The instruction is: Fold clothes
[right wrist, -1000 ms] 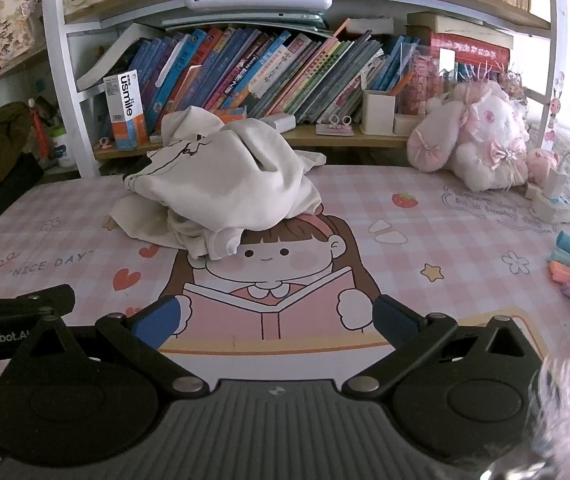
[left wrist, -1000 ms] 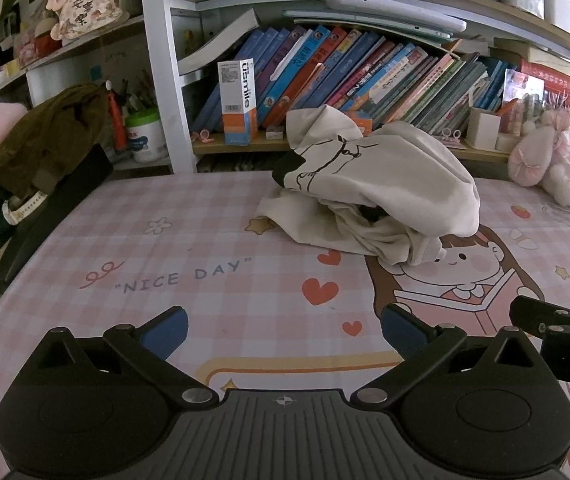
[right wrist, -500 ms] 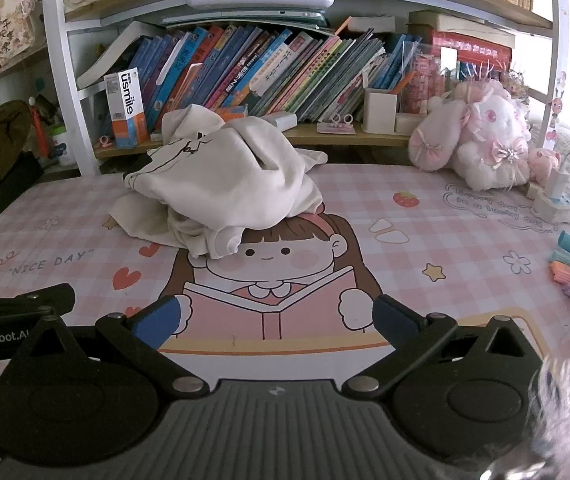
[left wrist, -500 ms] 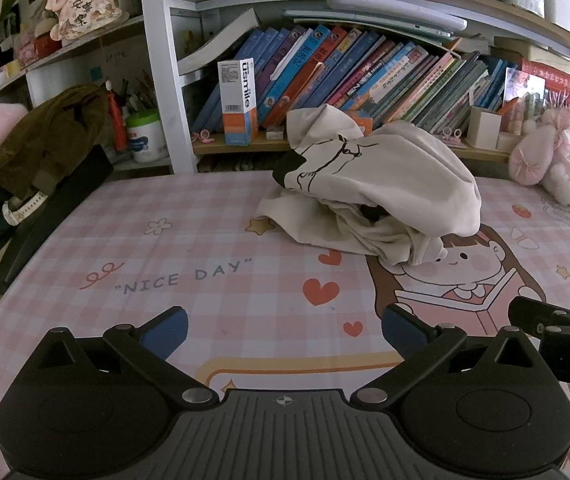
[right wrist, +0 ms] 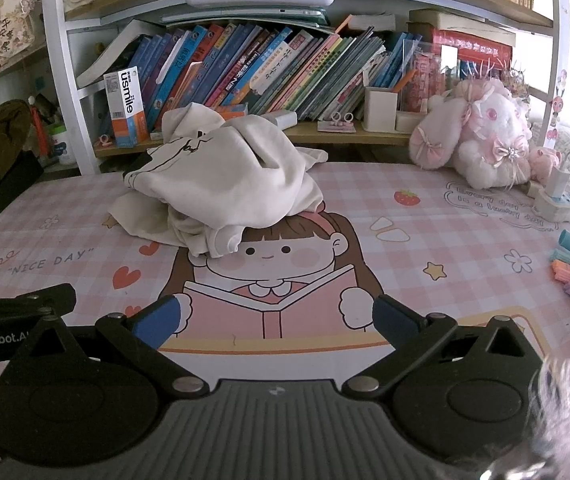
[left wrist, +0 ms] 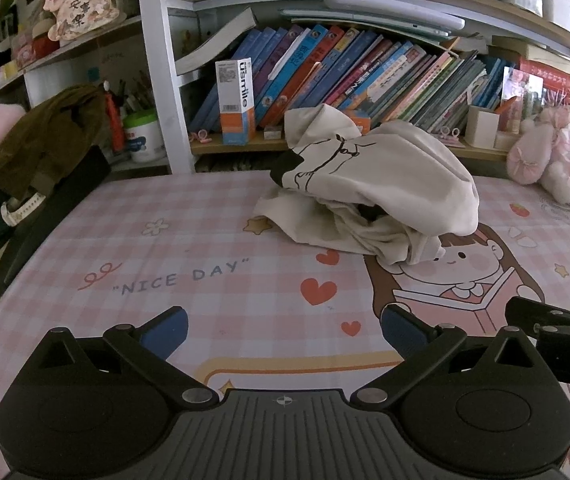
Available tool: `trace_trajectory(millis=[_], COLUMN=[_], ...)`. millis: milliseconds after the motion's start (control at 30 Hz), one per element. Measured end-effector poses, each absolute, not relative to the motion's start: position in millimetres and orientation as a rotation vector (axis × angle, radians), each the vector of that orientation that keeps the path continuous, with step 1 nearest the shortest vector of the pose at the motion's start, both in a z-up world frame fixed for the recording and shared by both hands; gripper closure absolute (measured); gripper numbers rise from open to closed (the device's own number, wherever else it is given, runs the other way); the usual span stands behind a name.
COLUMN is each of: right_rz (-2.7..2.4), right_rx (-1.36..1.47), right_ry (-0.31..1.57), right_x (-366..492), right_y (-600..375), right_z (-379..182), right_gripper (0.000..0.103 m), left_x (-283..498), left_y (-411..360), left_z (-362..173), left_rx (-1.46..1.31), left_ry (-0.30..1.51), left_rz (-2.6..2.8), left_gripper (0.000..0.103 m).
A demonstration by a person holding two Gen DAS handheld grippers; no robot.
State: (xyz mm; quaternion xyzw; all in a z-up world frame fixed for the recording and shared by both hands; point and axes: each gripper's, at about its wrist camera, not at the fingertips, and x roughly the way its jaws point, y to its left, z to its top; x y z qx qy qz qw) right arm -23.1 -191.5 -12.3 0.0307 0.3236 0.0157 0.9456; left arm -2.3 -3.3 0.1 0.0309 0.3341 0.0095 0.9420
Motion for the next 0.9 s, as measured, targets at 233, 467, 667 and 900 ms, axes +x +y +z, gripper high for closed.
trace_trajectory(millis=[233,467,667,900], right_rz=[0.033,0.034,0.033,0.035], right_rx=[0.062,0.062,0.062,0.066], right_ry=[0.659,0.665,0.669,0.676], right_x=[-23.1,-22.6,-21.8,-21.1], right_y=[-191.9,-190.8,-190.2,-190.5], right_z=[-12.2,-13.0,-13.3,-14.3], right_gripper=[0.0,0.0,0.0,0.0], left_x=[-1.5,-1.6,-0.1,0.9], left_y=[-2.0,-2.2,-2.2,-1.0], left_z=[0.7,-0.5,-1.2,-1.6], left_rx=[0.064,0.065,0.065,0.061], left_ry=[0.682,0.686,0.69,0.686], left_rz=[0.016,0.017,0.02,0.026], left_gripper=[0.0,0.0,0.0,0.0])
